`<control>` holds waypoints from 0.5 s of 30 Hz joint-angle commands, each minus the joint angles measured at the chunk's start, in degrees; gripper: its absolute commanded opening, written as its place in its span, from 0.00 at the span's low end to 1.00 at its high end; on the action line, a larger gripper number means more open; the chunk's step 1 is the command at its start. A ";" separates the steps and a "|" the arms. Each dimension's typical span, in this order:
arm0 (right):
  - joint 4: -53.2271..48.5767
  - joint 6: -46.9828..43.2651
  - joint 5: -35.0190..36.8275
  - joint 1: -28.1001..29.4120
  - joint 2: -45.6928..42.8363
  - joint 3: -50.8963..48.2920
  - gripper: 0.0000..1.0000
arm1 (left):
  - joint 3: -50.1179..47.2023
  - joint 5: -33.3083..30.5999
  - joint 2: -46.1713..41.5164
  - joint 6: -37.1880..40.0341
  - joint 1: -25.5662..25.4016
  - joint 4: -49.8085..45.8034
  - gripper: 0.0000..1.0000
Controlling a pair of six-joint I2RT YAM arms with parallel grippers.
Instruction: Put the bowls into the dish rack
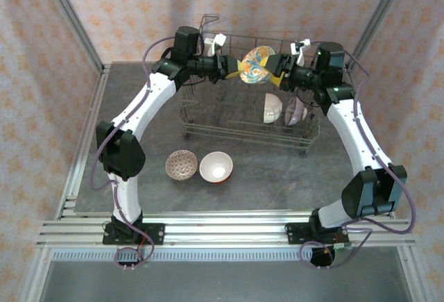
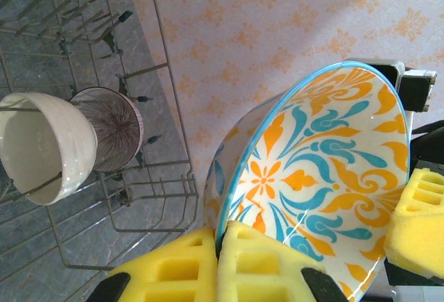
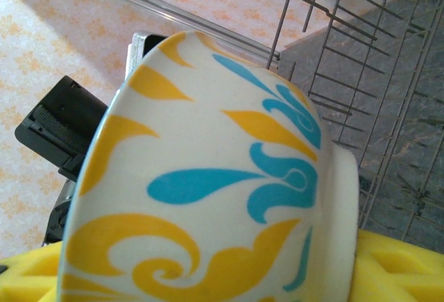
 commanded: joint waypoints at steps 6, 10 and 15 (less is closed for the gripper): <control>0.47 -0.30 -1.05 0.23 -0.72 1.83 0.59 | 0.61 -0.48 0.65 2.05 0.07 0.00 0.00; -2.96 -2.46 -0.54 0.25 -0.34 2.91 0.57 | 1.58 -1.45 1.07 3.83 0.10 -2.86 0.00; -10.55 -7.43 1.35 0.29 0.28 5.09 0.55 | 2.13 -1.81 1.52 4.02 0.10 -3.50 0.02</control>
